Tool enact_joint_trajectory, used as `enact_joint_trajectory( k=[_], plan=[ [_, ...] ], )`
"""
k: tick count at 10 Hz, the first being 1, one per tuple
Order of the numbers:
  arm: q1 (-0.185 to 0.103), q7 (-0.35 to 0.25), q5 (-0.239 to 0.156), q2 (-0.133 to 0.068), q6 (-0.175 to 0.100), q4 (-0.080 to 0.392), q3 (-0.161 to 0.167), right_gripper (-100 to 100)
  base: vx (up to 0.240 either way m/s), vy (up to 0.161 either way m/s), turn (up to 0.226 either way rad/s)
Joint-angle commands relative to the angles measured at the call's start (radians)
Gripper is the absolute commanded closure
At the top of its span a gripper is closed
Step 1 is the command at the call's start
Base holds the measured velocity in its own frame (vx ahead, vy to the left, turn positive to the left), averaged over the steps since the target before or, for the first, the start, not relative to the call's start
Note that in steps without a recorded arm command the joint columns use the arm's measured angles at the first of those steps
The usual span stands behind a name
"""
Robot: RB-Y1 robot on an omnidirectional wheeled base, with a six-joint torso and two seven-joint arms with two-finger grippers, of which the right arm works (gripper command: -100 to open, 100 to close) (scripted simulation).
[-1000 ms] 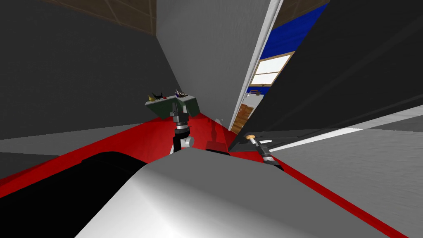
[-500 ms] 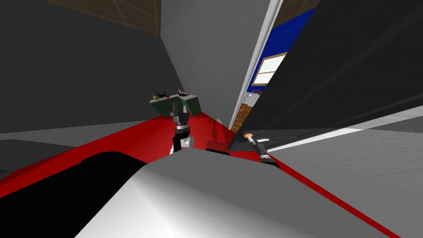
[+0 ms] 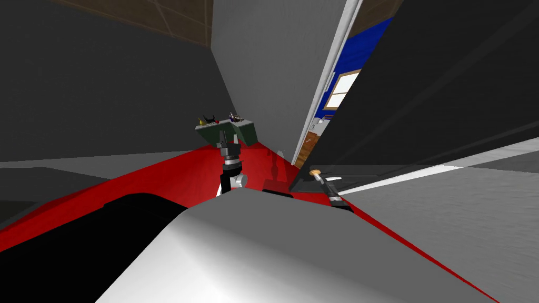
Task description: Pull the door open
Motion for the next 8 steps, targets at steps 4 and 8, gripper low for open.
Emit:
enact_joint_trajectory(
  k=[4,8],
  plan=[
    [-0.004,-0.031,-0.026,-0.021,-0.057,0.068,0.008,100,-0.163,-0.02,0.247],
    [-0.013,-0.058,-0.049,-0.038,-0.105,0.133,0.013,100,-0.177,-0.046,0.199]
  ],
)
